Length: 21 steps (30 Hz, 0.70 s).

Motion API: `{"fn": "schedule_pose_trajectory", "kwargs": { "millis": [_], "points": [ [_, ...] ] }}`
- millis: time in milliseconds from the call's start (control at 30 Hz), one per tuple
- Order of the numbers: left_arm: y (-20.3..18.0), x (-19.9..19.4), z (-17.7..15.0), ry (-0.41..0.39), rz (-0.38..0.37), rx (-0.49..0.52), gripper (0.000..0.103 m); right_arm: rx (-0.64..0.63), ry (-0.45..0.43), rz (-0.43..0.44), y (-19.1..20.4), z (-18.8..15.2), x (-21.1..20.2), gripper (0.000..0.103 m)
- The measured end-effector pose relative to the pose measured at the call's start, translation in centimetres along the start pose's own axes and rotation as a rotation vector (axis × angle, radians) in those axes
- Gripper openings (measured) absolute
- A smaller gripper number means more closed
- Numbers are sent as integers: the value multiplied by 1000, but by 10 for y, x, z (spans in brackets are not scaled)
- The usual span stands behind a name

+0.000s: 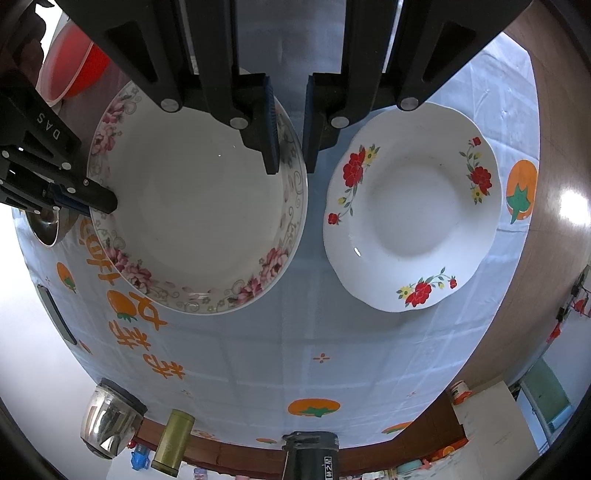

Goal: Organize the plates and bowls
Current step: 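Lower the pink-floral plate with both grippers onto the blue-patterned plate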

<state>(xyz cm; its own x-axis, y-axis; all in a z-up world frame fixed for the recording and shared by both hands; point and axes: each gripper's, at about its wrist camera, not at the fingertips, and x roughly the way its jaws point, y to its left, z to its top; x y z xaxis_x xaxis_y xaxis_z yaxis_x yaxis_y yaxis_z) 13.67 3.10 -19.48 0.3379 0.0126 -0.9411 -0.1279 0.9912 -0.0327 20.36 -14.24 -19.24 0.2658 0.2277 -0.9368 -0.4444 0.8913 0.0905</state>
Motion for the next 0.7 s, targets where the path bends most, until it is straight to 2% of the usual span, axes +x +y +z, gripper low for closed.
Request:
{"fn": "schedule_pose_trajectory", "kwargs": {
  "millis": [700],
  "points": [
    [5,3,-5,1,7,-8,13,-14,9,5,6,-2,6,13]
  ]
}}
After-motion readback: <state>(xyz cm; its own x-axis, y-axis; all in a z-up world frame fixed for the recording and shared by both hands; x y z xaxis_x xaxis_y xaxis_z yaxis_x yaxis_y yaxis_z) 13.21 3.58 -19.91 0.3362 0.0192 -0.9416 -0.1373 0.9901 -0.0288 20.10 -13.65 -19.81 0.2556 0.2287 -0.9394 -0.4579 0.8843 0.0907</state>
